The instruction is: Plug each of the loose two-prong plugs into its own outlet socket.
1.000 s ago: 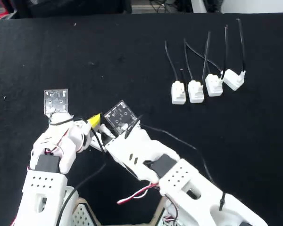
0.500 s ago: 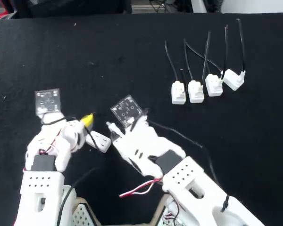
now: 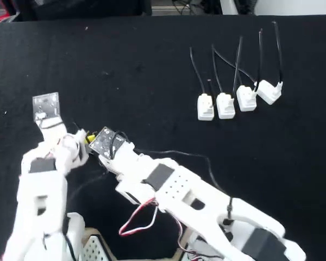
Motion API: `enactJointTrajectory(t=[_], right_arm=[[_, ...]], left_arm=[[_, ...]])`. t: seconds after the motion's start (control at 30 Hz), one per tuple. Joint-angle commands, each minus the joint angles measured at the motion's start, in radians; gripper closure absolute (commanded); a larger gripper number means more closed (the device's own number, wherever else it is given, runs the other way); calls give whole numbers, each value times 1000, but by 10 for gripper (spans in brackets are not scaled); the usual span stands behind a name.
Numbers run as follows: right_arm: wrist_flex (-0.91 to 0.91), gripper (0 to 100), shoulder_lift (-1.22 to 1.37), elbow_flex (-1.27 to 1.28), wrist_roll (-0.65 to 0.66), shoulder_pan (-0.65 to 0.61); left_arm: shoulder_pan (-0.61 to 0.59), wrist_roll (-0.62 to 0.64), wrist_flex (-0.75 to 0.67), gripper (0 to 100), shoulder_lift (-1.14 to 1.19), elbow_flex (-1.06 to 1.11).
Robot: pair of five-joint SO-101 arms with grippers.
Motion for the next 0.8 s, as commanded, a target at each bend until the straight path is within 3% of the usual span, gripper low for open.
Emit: enactJointTrajectory(t=[0.0,0.23,0.53,0.77], right_arm=[[-46,988,16,-68,-18,21],[-114,987,24,-74,12,176],[-164,988,24,-85,20,244],[172,987,24,-280,18,209]], left_arm=[[-24,-8,-6,712,293,-176],[67,-49,8,712,606,-305],[127,-78,175,712,611,-367],[59,-72,192,712,394,-314]])
